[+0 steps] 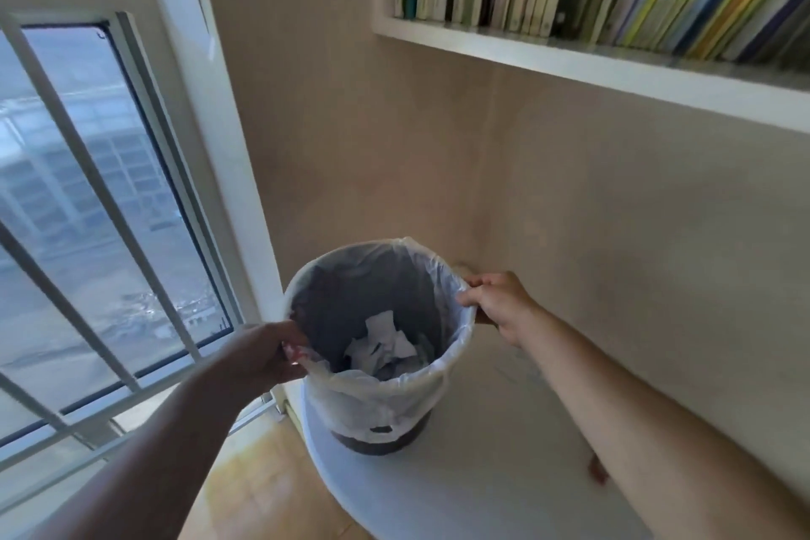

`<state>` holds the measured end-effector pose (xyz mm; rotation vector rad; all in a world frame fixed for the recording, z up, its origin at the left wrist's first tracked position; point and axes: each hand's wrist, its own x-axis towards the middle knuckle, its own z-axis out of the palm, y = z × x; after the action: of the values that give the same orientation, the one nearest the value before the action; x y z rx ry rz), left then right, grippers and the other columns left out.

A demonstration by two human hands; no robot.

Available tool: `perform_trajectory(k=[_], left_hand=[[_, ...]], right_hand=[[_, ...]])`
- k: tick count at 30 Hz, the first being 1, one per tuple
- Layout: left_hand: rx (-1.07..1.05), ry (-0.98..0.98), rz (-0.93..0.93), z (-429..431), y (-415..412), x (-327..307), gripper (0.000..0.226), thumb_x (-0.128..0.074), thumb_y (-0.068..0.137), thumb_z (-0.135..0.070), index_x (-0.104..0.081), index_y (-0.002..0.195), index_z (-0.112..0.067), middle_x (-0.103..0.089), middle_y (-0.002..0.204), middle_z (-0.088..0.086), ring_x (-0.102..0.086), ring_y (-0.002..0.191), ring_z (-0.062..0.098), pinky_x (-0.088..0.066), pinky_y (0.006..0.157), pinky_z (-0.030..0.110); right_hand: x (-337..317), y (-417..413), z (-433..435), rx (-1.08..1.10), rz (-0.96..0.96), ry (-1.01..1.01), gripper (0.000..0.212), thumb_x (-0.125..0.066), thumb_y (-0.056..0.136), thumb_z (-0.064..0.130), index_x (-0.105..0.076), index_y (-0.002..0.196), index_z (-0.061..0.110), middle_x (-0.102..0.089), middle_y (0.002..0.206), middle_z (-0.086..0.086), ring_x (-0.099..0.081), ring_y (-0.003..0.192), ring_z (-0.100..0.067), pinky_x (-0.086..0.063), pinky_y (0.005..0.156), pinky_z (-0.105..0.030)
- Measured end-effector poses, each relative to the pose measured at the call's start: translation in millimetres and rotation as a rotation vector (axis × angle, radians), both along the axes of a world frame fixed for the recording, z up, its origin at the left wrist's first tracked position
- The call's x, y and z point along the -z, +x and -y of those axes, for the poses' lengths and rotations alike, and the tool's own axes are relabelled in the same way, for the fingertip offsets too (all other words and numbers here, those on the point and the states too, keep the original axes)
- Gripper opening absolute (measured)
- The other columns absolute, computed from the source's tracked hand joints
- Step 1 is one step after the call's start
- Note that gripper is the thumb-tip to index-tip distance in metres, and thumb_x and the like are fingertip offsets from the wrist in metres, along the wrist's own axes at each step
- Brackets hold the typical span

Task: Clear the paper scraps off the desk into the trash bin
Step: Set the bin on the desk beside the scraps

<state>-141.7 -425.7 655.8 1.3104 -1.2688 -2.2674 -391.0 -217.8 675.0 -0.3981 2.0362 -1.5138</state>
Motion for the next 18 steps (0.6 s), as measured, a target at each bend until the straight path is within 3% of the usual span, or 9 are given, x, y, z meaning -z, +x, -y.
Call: perform_trajectory(k=[2,6,10,11,15,18], left_hand=[[0.002,-0.073,0.064,-7,-7,-1,0.008,-0.060,0.079,0.016,-0.056,0.076,0.009,-0.055,0.046,0.014,-0.062,0.038,0.025,-0.056,0.040,0.032],[-0.038,-0.148,0.104,-13,-12,1,0.006,-0.066,0.078,0.013,-0.064,0.072,0.011,-0.059,0.070,0.020,-0.069,0.048,0.027,-0.058,0.043,0.034],[-0.088,-0.179,0.079,-10,-11,5,0.007,-0.066,0.080,0.011,-0.064,0.074,0.008,-0.060,0.071,0.019,-0.067,0.047,0.023,-0.057,0.041,0.032],[-0.081,-0.181,0.066,-9,-8,5,0.004,-0.068,0.082,0.006,-0.066,0.080,0.008,-0.064,0.070,0.018,-0.069,0.049,0.023,-0.057,0.043,0.032],[-0.091,-0.169,0.081,-5,16,10,0.035,-0.075,0.081,-0.038,-0.063,0.094,-0.007,-0.063,0.084,0.012,-0.063,0.072,0.028,-0.056,0.056,0.037],[-0.092,-0.088,0.095,-11,40,17,0.027,-0.064,0.084,-0.037,-0.057,0.086,-0.011,-0.055,0.076,0.008,-0.056,0.066,0.026,-0.050,0.057,0.034]], right_hand=[[8,-9,-2,-0.011,0.022,0.011,0.015,-0.064,0.072,-0.011,-0.069,0.079,0.002,-0.069,0.071,-0.012,-0.068,0.064,-0.027,-0.060,0.062,-0.034],[19,-18,1,-0.021,0.057,-0.003,0.018,-0.063,0.074,-0.011,-0.069,0.091,-0.007,-0.071,0.080,-0.018,-0.068,0.073,-0.032,-0.059,0.074,-0.042],[20,-17,5,-0.021,0.067,-0.039,0.016,-0.068,0.079,-0.004,-0.071,0.094,0.000,-0.072,0.091,-0.020,-0.069,0.077,-0.030,-0.059,0.075,-0.039],[20,-16,5,-0.026,0.074,-0.045,0.015,-0.069,0.080,-0.001,-0.070,0.094,0.004,-0.072,0.092,-0.019,-0.069,0.077,-0.029,-0.059,0.075,-0.039],[18,-8,-12,0.034,0.056,0.005,0.023,-0.075,0.081,0.018,-0.064,0.101,0.020,-0.068,0.095,-0.004,-0.065,0.085,-0.022,-0.058,0.067,-0.036],[18,6,-39,0.138,0.075,-0.023,0.036,-0.077,0.080,0.021,-0.061,0.112,0.020,-0.065,0.103,-0.004,-0.062,0.091,-0.020,-0.055,0.060,-0.034]])
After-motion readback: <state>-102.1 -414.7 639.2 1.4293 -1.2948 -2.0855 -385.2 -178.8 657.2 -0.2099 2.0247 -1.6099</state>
